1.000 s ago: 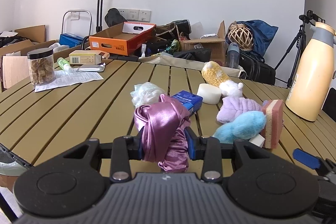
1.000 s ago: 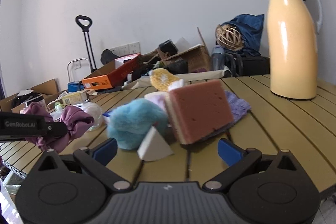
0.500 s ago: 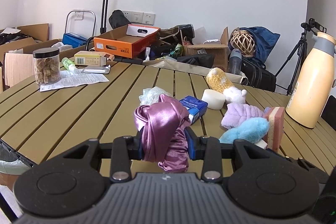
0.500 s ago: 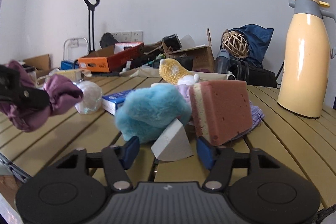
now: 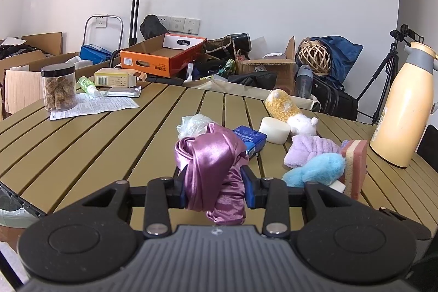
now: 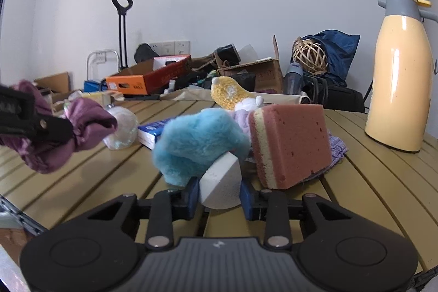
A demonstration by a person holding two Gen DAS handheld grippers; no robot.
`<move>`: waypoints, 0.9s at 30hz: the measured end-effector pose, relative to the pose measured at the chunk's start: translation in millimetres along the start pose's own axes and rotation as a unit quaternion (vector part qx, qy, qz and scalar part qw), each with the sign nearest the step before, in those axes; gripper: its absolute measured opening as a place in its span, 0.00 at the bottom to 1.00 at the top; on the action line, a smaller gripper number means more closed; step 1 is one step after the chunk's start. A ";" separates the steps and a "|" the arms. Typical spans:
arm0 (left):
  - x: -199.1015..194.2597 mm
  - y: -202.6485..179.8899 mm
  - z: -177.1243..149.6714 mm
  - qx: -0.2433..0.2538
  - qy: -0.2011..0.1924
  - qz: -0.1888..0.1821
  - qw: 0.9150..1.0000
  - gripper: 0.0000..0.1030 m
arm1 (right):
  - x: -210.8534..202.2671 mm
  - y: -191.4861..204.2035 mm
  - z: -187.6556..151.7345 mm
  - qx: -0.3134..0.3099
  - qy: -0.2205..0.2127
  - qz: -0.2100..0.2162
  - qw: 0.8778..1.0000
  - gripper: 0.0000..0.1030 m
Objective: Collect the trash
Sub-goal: 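Close the left gripper on the pink scrunchie while the right gripper grasps the white triangle, then lift both held items off the table and carry them over the black bin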
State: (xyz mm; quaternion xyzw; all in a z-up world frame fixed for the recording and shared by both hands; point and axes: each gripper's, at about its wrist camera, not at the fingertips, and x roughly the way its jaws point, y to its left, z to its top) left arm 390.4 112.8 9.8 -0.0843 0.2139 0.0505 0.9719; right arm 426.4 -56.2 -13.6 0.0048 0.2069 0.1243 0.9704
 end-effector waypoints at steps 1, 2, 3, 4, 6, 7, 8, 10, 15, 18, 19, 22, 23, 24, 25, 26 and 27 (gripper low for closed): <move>0.0 0.1 -0.1 0.000 0.000 0.000 1.000 0.36 | -2.3 -0.6 0.3 0.001 -0.003 0.004 1.000 0.29; 0.0 0.1 -0.3 -0.001 -0.001 0.000 1.000 0.36 | -4.0 -0.9 1.0 0.001 -0.004 0.007 1.000 0.29; -0.8 0.2 -0.3 -0.002 -0.002 0.000 1.000 0.36 | -5.7 -1.5 1.4 0.002 -0.006 0.009 1.000 0.29; -1.2 0.4 0.1 -0.003 -0.003 0.000 1.000 0.36 | -7.1 -2.5 1.8 0.003 -0.007 0.011 1.000 0.29; -1.8 0.4 0.4 -0.005 -0.005 0.000 1.000 0.36 | -9.4 -4.7 2.7 0.008 -0.008 0.017 1.000 0.29; -2.0 0.3 0.1 -0.004 -0.005 -0.001 1.000 0.36 | -10.7 -5.4 2.9 0.011 -0.008 0.020 1.000 0.29; -2.5 0.1 -0.5 -0.002 -0.006 -0.001 1.000 0.36 | -12.5 -6.3 2.8 0.012 -0.009 0.023 1.000 0.29; -4.7 1.8 -0.9 -0.002 -0.007 0.000 1.000 0.36 | -16.8 -7.9 3.6 0.013 -0.015 0.028 0.999 0.28; -14.2 4.9 0.8 -0.012 -0.016 -0.002 1.000 0.36 | -30.0 -12.3 6.7 0.023 -0.020 0.046 0.998 0.28; -23.5 4.7 0.8 -0.017 -0.024 -0.008 1.000 0.36 | -40.3 -10.9 6.0 0.019 -0.025 0.050 0.998 0.28; -27.1 4.1 0.7 -0.017 -0.028 -0.010 0.999 0.36 | -44.0 -10.5 6.2 0.019 -0.028 0.052 0.998 0.28; -40.0 1.5 -1.0 -0.017 -0.043 -0.009 0.999 0.36 | -57.0 -11.9 7.1 0.018 -0.038 0.057 0.997 0.28; -44.1 0.8 -1.5 -0.018 -0.047 -0.008 0.999 0.36 | -61.0 -12.8 7.6 0.019 -0.041 0.059 0.997 0.28; -48.1 0.5 -2.3 -0.019 -0.050 -0.009 0.999 0.36 | -65.4 -13.6 7.9 0.021 -0.042 0.061 0.997 0.28; -52.1 0.1 -3.7 -0.020 -0.052 -0.011 0.998 0.36 | -69.5 -14.9 8.0 0.022 -0.043 0.062 0.997 0.28; -55.7 -0.3 -5.1 -0.020 -0.054 -0.012 0.998 0.36 | -73.2 -16.7 7.6 0.022 -0.045 0.062 0.997 0.28; -59.4 -1.1 -7.0 -0.020 -0.057 -0.013 0.998 0.36 | -77.3 -18.0 7.1 0.022 -0.047 0.062 0.997 0.28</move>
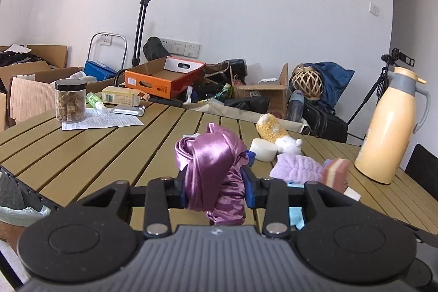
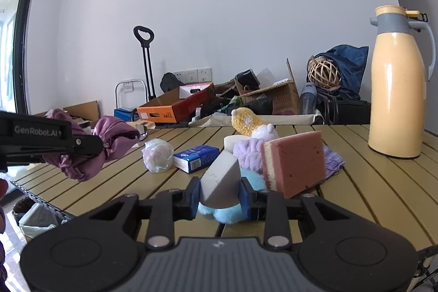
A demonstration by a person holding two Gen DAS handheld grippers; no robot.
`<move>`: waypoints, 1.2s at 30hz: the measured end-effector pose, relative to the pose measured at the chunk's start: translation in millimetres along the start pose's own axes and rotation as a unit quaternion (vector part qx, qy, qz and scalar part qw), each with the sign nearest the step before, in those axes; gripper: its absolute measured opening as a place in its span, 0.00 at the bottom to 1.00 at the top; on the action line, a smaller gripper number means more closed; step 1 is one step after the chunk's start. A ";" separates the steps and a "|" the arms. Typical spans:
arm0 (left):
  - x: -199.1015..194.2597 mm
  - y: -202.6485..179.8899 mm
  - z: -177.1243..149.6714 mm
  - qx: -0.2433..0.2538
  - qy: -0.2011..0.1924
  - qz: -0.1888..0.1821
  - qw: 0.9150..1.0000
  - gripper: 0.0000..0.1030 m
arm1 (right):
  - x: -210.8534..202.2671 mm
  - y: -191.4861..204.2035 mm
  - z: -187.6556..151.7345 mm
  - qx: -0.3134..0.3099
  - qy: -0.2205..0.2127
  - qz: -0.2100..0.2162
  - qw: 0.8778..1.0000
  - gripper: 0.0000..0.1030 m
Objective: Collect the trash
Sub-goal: 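Lift both held items off the table and carry them over the black bin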
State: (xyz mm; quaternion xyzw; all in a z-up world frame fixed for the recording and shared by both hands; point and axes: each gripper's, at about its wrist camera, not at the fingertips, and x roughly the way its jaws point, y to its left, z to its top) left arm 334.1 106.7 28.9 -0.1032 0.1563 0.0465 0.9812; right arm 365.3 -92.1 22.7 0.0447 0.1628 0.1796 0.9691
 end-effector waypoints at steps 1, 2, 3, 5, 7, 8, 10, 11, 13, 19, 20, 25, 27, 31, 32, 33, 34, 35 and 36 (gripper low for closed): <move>-4.1 -0.9 -1.6 0.001 -0.002 -0.001 1.000 0.36 | -4.3 -0.9 -0.3 -0.001 -0.002 0.000 1.000 0.28; -8.2 -1.8 -3.6 0.003 -0.004 -0.002 1.000 0.36 | -8.5 -1.1 -1.2 -0.002 -0.004 0.000 1.000 0.28; -12.1 -2.3 -6.0 0.003 -0.005 -0.004 1.000 0.36 | -12.2 -2.1 -1.7 -0.003 -0.005 -0.001 1.000 0.28; -19.4 -2.4 -11.3 -0.001 -0.004 -0.009 1.000 0.36 | -19.6 -4.3 -3.4 -0.006 -0.007 -0.002 1.000 0.27; -26.2 -1.9 -17.0 -0.005 -0.002 -0.011 1.000 0.36 | -27.0 -6.9 -5.0 -0.008 -0.008 -0.001 1.000 0.27; -29.6 -1.5 -20.3 -0.007 0.000 -0.012 1.000 0.36 | -30.5 -8.2 -5.6 -0.010 -0.009 -0.001 1.000 0.27; -36.8 0.0 -26.8 -0.012 0.002 -0.016 1.000 0.36 | -37.7 -10.8 -9.1 -0.011 -0.008 -0.004 1.000 0.27; -40.2 -0.1 -29.9 -0.013 0.004 -0.017 1.000 0.36 | -41.2 -11.7 -11.6 -0.010 -0.005 -0.005 1.000 0.28; -46.6 -0.6 -36.2 -0.015 0.007 -0.020 1.000 0.36 | -47.8 -15.3 -16.3 -0.008 0.003 -0.004 1.000 0.27; -68.0 -7.8 -57.4 -0.007 0.018 -0.038 0.999 0.36 | -71.1 -21.4 -30.6 -0.008 0.017 -0.007 1.000 0.28; -72.2 -9.1 -61.2 -0.005 0.020 -0.041 0.999 0.36 | -75.1 -22.2 -33.0 -0.007 0.020 -0.008 1.000 0.28; -88.0 -14.9 -81.0 0.006 0.039 -0.050 0.998 0.36 | -89.9 -25.4 -48.3 -0.002 0.044 -0.012 0.999 0.28; -91.7 -16.4 -89.8 0.010 0.051 -0.051 0.997 0.36 | -94.8 -25.6 -55.3 -0.002 0.055 -0.013 0.998 0.28; -96.8 -17.1 -107.4 0.018 0.079 -0.050 0.995 0.36 | -104.5 -26.2 -70.5 -0.002 0.079 -0.014 0.997 0.28; -98.2 -17.3 -112.0 0.020 0.086 -0.051 0.995 0.36 | -107.0 -26.5 -74.5 -0.002 0.086 -0.014 0.996 0.28; -99.5 -17.5 -116.7 0.023 0.093 -0.050 0.994 0.36 | -109.0 -26.9 -78.4 -0.001 0.093 -0.014 0.996 0.28; -100.5 -17.9 -120.9 0.027 0.099 -0.050 0.993 0.36 | -110.9 -27.3 -82.3 0.000 0.101 -0.014 0.995 0.28; -101.4 -18.1 -124.4 0.029 0.105 -0.049 0.993 0.36 | -113.0 -27.7 -87.0 0.000 0.108 -0.014 0.994 0.27; -102.3 -18.0 -128.2 0.032 0.111 -0.049 0.992 0.36 | -115.0 -28.4 -91.5 0.000 0.115 -0.014 0.993 0.27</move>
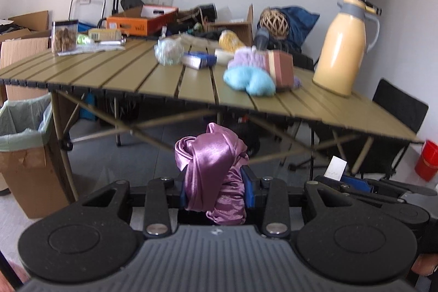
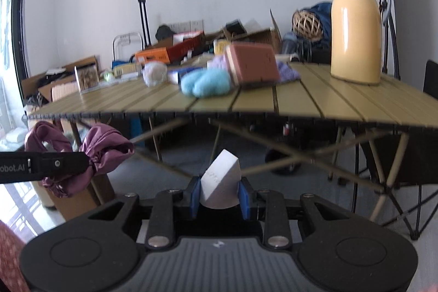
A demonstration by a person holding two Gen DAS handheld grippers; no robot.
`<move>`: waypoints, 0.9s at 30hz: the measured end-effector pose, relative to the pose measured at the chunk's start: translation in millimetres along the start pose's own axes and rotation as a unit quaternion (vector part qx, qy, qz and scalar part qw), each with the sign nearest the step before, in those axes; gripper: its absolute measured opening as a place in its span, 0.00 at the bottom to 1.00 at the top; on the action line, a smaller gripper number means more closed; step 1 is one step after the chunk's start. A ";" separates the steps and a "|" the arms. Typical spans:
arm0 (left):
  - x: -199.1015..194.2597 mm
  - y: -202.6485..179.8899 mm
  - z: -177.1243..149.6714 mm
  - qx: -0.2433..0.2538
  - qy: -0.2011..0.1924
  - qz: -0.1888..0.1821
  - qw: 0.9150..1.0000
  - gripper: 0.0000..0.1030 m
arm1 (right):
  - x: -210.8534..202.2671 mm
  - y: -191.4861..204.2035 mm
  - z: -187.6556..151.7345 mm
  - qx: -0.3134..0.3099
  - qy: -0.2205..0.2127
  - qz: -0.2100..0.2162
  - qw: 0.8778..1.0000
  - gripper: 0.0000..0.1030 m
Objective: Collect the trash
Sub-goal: 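Lift both held items off the table and carry them over the black bin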
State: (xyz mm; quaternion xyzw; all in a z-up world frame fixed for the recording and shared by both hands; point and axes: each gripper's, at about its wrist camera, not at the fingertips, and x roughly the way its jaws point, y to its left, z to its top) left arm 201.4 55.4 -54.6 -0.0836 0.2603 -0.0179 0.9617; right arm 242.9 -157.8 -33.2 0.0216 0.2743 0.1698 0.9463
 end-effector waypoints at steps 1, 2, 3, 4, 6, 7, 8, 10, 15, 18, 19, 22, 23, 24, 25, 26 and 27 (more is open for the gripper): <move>-0.1 -0.2 -3.7 0.003 0.006 0.001 1.000 0.36 | -0.4 -0.6 -3.8 0.000 0.007 0.000 1.000 0.27; 0.1 -0.8 -7.2 0.006 0.012 0.003 1.000 0.36 | -0.7 -1.7 -7.7 0.001 0.015 -0.001 1.000 0.27; 0.5 -1.8 -11.3 0.009 0.019 0.005 1.000 0.36 | -1.4 -2.8 -11.7 0.002 0.022 -0.002 1.000 0.28; 1.4 -2.8 -14.8 0.011 0.025 0.006 1.000 0.36 | -1.3 -3.8 -14.9 0.002 0.030 -0.003 1.000 0.28; 4.7 -4.0 -22.8 0.017 0.043 0.007 0.999 0.36 | 0.2 -6.1 -21.7 0.003 0.046 -0.005 0.999 0.27; 6.7 -4.1 -25.6 0.020 0.052 0.009 0.998 0.36 | 1.6 -7.5 -25.2 0.004 0.055 -0.007 0.998 0.28; 9.2 -4.2 -29.5 0.023 0.063 0.010 0.998 0.36 | 3.2 -8.4 -28.9 0.006 0.064 -0.009 0.998 0.27; 14.1 -4.1 -36.7 0.026 0.083 0.011 0.996 0.36 | 7.0 -11.5 -36.5 0.010 0.083 -0.013 0.996 0.27; 26.2 -2.4 -48.1 0.032 0.129 0.024 0.991 0.36 | 15.0 -20.5 -55.0 0.023 0.120 -0.021 0.992 0.27; 33.5 1.0 -49.8 0.025 0.154 0.029 0.987 0.36 | 19.4 -27.0 -62.2 0.031 0.133 -0.028 0.990 0.27; 36.5 1.8 -50.9 0.023 0.160 0.031 0.986 0.36 | 20.9 -28.6 -63.5 0.034 0.136 -0.030 0.990 0.27; 43.0 2.3 -53.0 0.020 0.181 0.032 0.983 0.36 | 23.8 -31.7 -66.0 0.040 0.144 -0.032 0.988 0.28; 44.7 2.4 -53.8 0.020 0.186 0.033 0.982 0.36 | 25.2 -31.5 -65.7 0.040 0.145 -0.032 0.988 0.27; 46.3 2.5 -54.6 0.020 0.191 0.033 0.981 0.36 | 25.8 -31.1 -66.2 0.040 0.146 -0.032 0.988 0.27; 47.7 2.5 -55.0 0.019 0.195 0.033 0.980 0.36 | 27.5 -31.2 -65.5 0.040 0.147 -0.031 0.988 0.27; 48.8 2.9 -55.3 0.018 0.198 0.033 0.979 0.36 | 27.4 -30.9 -65.5 0.040 0.148 -0.031 0.988 0.27; 50.0 3.3 -55.4 0.017 0.202 0.034 0.979 0.36 | 27.6 -31.2 -65.7 0.040 0.150 -0.031 0.987 0.27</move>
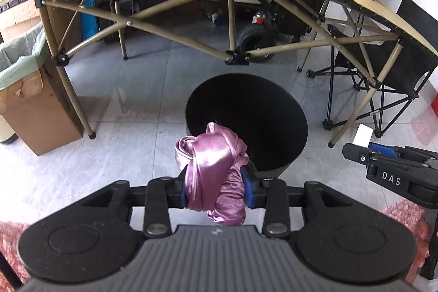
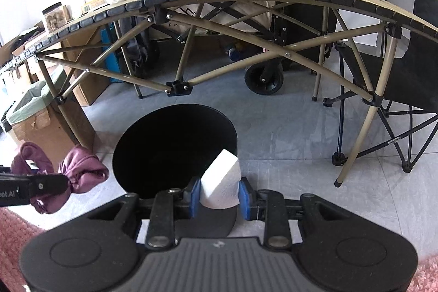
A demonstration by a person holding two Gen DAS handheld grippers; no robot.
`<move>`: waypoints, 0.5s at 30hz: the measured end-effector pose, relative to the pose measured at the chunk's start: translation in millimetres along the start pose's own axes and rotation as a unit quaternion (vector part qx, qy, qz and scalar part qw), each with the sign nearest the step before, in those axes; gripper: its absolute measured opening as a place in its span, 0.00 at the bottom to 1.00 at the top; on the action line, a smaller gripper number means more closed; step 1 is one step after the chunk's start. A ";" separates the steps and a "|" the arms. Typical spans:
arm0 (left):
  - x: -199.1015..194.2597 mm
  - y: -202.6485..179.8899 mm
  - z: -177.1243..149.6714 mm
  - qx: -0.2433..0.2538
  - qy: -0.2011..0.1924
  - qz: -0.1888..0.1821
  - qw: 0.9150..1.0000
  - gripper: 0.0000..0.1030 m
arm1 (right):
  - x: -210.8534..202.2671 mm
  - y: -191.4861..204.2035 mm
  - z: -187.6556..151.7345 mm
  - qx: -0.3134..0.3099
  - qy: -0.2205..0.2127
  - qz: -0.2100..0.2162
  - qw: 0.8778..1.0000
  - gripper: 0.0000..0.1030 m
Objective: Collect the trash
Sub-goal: 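Lift both held items off the table and carry them over the black bin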
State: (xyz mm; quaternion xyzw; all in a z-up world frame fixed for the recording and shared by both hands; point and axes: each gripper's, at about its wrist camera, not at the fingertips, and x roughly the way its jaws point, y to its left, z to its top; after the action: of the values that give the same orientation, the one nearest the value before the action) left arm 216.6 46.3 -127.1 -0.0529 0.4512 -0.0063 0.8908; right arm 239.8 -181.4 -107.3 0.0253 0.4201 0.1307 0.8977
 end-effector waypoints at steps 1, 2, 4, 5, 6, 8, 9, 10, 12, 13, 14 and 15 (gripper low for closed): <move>1.3 -0.3 0.7 -0.001 0.003 0.001 1.000 0.36 | 0.7 -0.2 0.1 0.001 0.002 0.000 1.000 0.27; 2.5 -0.1 1.1 -0.002 0.006 0.001 1.000 0.36 | 1.6 -0.6 0.2 0.002 0.003 0.000 1.000 0.27; 4.1 -0.2 1.8 -0.002 0.008 0.001 1.000 0.36 | 3.3 -1.6 1.0 0.003 0.006 -0.001 1.000 0.27; 4.8 -0.5 2.2 -0.001 0.009 0.002 1.000 0.36 | 4.8 -1.8 1.6 0.004 0.007 -0.002 1.000 0.27; 5.5 -0.8 2.7 0.000 0.011 0.002 1.000 0.36 | 5.9 -2.1 1.9 0.005 0.008 -0.002 1.000 0.27; 7.4 -2.0 3.7 0.000 0.015 0.004 1.000 0.36 | 8.4 -2.3 2.7 0.004 0.009 -0.004 1.000 0.27; 8.5 -3.0 4.4 0.000 0.018 0.004 1.000 0.36 | 9.5 -2.8 2.9 0.004 0.010 -0.005 1.000 0.27; 9.4 -4.5 5.0 0.000 0.020 0.004 1.000 0.36 | 10.6 -3.4 3.2 0.005 0.011 -0.006 1.000 0.27; 11.3 -7.0 8.0 0.000 0.025 0.003 1.000 0.36 | 12.6 -5.3 3.2 0.008 0.014 -0.009 1.000 0.27; 12.1 -8.6 9.9 0.001 0.026 0.001 1.000 0.36 | 13.5 -6.1 3.3 0.009 0.014 -0.010 1.000 0.27; 12.5 -10.2 11.7 0.001 0.027 0.000 1.000 0.36 | 14.7 -7.3 3.6 0.012 0.015 -0.011 1.000 0.27; 13.1 -12.0 13.8 0.002 0.027 -0.002 1.000 0.36 | 15.6 -8.6 3.6 0.014 0.016 -0.013 1.000 0.27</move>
State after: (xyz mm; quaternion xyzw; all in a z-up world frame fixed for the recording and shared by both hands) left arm 236.0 34.9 -128.3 -0.0520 0.4754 -0.0099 0.8782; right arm 254.0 -185.4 -118.0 0.0306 0.4362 0.1136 0.8921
